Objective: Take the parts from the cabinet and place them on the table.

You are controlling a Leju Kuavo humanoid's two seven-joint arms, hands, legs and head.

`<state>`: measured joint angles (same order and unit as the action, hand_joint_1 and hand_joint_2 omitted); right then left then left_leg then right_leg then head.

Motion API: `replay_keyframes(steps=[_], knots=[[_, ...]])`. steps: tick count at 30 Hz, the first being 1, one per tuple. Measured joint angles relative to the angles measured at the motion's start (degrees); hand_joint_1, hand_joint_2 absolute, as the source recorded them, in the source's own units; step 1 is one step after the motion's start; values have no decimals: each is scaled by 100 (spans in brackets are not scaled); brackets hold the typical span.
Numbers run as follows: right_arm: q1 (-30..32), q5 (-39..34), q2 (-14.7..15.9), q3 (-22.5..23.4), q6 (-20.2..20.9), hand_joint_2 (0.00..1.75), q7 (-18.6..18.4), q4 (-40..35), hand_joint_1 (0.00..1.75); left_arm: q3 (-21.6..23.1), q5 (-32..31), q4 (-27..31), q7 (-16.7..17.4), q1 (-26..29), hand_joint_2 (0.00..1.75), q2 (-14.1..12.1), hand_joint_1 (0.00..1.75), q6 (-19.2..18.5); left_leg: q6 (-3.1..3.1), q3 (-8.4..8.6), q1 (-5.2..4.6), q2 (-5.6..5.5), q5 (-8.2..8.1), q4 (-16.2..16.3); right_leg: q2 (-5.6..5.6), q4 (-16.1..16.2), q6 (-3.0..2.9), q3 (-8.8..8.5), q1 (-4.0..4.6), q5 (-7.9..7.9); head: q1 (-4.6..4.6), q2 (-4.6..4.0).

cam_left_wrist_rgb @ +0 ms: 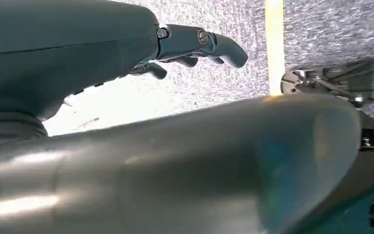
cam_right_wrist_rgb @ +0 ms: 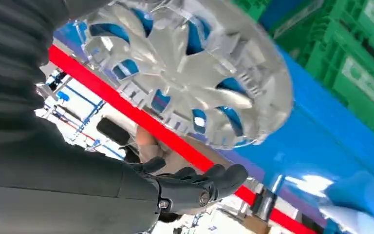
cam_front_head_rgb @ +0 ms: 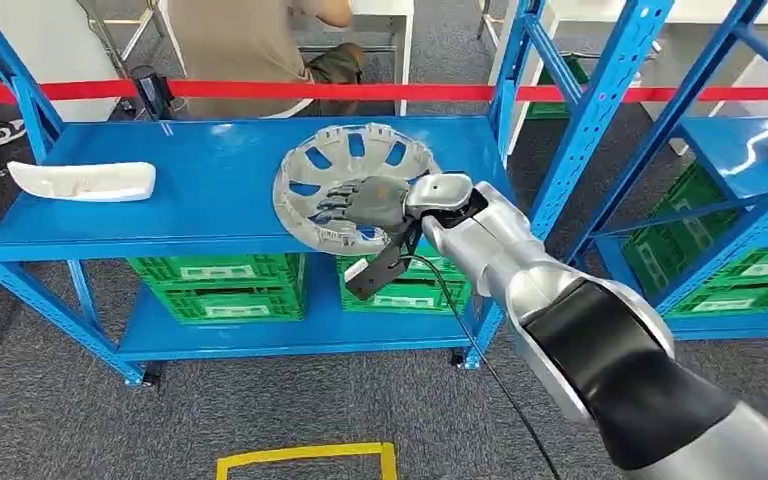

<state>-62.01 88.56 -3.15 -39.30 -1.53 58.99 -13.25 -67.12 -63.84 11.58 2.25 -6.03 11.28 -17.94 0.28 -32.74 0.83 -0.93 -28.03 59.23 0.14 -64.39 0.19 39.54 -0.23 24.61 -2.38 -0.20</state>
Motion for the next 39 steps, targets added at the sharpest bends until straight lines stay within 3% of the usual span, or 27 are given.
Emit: replay_keyframes(steps=[1, 2, 5, 6, 7, 8, 9, 11, 12, 13, 15, 16, 17, 18, 20, 22, 23, 25, 26, 27, 28, 29, 31, 33, 34, 35, 39], knots=[[-13, -2, 6, 9, 0, 175, -2, 0, 0, 2, 0, -2, 4, 0, 0, 6, 0, 0, -19, 27, 2, 2, -31, -9, -29, 414, -40, -122, 21, -104, 2, 0], [-31, -4, 4, 17, 2, 175, -2, 0, 0, 4, 0, -2, 13, -9, 0, 7, 0, 0, -66, 30, -30, 0, -62, -4, -28, 510, -53, -217, 69, -15, 0, 0], [-33, 0, 6, 41, 2, 175, 0, 0, 0, 4, -2, 0, 17, -14, 0, 7, 0, 0, -144, 84, -5, 12, -97, -74, -11, 506, -114, -226, 93, 35, -7, 0], [-42, 0, 17, 52, 2, 175, 0, -2, 0, 4, -2, 0, 17, -12, 0, 4, 0, 0, -190, 108, -29, 26, -132, -69, -1, 574, -139, -304, 35, 25, -2, 0], [-53, 0, 15, 59, 2, 175, -2, -2, 0, 7, -2, 2, 17, -5, 0, 4, 0, 0, -199, 83, -12, 40, -146, 28, -11, 609, -162, -360, 26, 29, -15, 0], [-84, -2, 11, 63, 4, 175, -2, -2, 0, 7, 0, 0, 17, -10, 0, 4, 0, 0, -216, -66, -19, 50, -257, 304, -15, 616, -228, -400, 18, 68, 24, -2], [-95, 0, 0, 63, 4, 175, -2, -2, 0, 7, 2, 0, 15, -11, 0, 4, 0, 0, -228, -321, -15, 51, -414, 741, -15, 615, -262, -430, 21, 95, 15, 0], [-62, 13, -7, 63, 15, 175, -2, -2, 0, 7, 4, 0, 13, -6, 0, -2, 0, 0, -253, -838, -11, 51, -649, 1535, -14, 614, -277, -497, 30, 167, 13, 0], [-38, 20, -9, 63, 22, 175, 0, -2, 0, 7, 9, 0, 9, 3, 0, -2, 0, 0, -265, -982, -10, 53, -578, 1660, -10, 608, -272, -537, 29, 203, 15, 0], [-20, 24, -9, 66, 28, 175, 0, -2, 0, 7, 9, 0, 0, 13, 0, -2, 0, 0, -267, -973, -8, 55, -340, 1488, -4, 601, -259, -593, 26, 249, 18, 0], [-25, 26, -9, 70, 31, 175, -2, -2, 0, 7, 11, 2, 0, 15, 0, -15, 0, 0, -259, -660, -6, 58, 277, 625, 1, 563, -222, -703, 5, 355, 18, 0], [-31, 26, -11, 72, 31, 175, 0, -2, 0, 7, 11, 2, -2, 15, 0, -20, 0, 0, -253, -493, -3, 61, 494, 176, 0, 532, -192, -744, -3, 420, 17, 0], [-44, 24, -11, 72, 28, 175, -2, -2, 0, 7, 11, -4, -2, 14, 0, -13, 0, 0, -249, -389, -24, 50, 359, 96, 7, 498, -142, -736, 40, 478, 24, 0], [-47, 31, -11, 74, 31, 175, -2, -2, 0, 7, 11, 0, -4, -6, 0, -15, 0, 0, -161, -368, -21, 45, 316, 40, 18, 484, -119, -718, 39, 492, 46, 0], [-41, 28, -11, 76, 33, 175, 0, -2, 0, 7, 11, 0, -22, 4, 0, -18, 0, 0, -105, -377, -47, 35, 304, 34, 14, 532, -69, -742, 37, 476, 9, -2], [-45, 26, -9, 87, 35, 175, -2, -2, 0, 7, 9, 0, 2, 5, 0, -15, 0, 0, -33, -323, -6, 33, 299, -14, 3, 475, -15, -740, 20, 566, 0, 0], [-64, 26, -9, 96, 37, 175, 0, -2, 0, 7, 11, 0, 0, -1, 0, -15, 0, 0, -1, -306, -4, 31, 279, -17, 3, 234, 18, -626, 18, 673, -15, 0], [-56, 26, -11, 96, 53, 175, 0, -2, 0, 7, 13, 0, -9, -10, 0, -15, 0, 0, 35, -288, -7, 34, 245, -16, 5, -669, 61, -110, 8, 994, -20, 0], [-20, 31, -9, 96, 59, 175, 4, -2, 0, 7, 15, 0, -11, -8, 0, -15, 0, 0, 47, -277, -7, 34, 227, -15, 6, -1058, 73, 140, 6, 1078, -24, 0], [19, 31, -4, 98, 66, 175, -2, 0, 0, 7, 26, 0, -15, -3, 0, -17, 0, 0, 49, -259, -7, 30, 208, -14, 6, -1255, 74, 316, -1, 1041, -28, 0], [41, 28, -2, 98, 68, 175, 0, 0, 0, 7, 31, 0, -17, 3, 0, -17, 0, 0, 44, -233, -7, 16, 191, -14, 5, -1157, 67, 345, -9, 862, -28, 0], [38, 24, -2, 98, 68, 175, 2, 0, 0, 7, 39, 0, -17, 3, 0, -15, 0, 0, 37, -205, -7, 6, 168, -13, 4, -834, 51, 257, -10, 599, -31, 0], [5, 9, 0, 100, 68, 175, -2, -2, 0, 7, 50, 0, -26, -1, 0, -15, 0, 0, -1, -118, -7, -4, 117, -13, -1, 197, -2, -161, -2, 18, -31, 0], [-28, -28, -7, 129, 96, 175, 0, -2, 0, 7, 63, 0, -35, -13, 0, -13, 0, 0, -69, -127, -34, -6, 74, -8, -10, 516, -45, -310, 52, 89, -22, 0], [-18, -44, -13, 172, 124, 175, -2, -2, 0, 7, 68, 2, -39, -15, 0, -15, 0, 0, -72, -125, -37, -5, 65, 5, -8, 541, -26, -320, 35, 63, -13, -2], [-11, -52, -15, 194, 144, 175, 0, -2, 0, 7, 74, 4, -48, -12, 0, -22, 0, 0, -27, -112, -37, -6, 65, -16, -4, 532, -3, -324, 40, 73, -13, 0], [-5, -92, -7, 301, 337, 175, -61, -2, 0, 4, 105, 0, -68, 1, 0, -22, 0, 0, -103, -52, -31, 10, 78, -95, 18, 531, -58, -329, 50, 84, -13, 0]])
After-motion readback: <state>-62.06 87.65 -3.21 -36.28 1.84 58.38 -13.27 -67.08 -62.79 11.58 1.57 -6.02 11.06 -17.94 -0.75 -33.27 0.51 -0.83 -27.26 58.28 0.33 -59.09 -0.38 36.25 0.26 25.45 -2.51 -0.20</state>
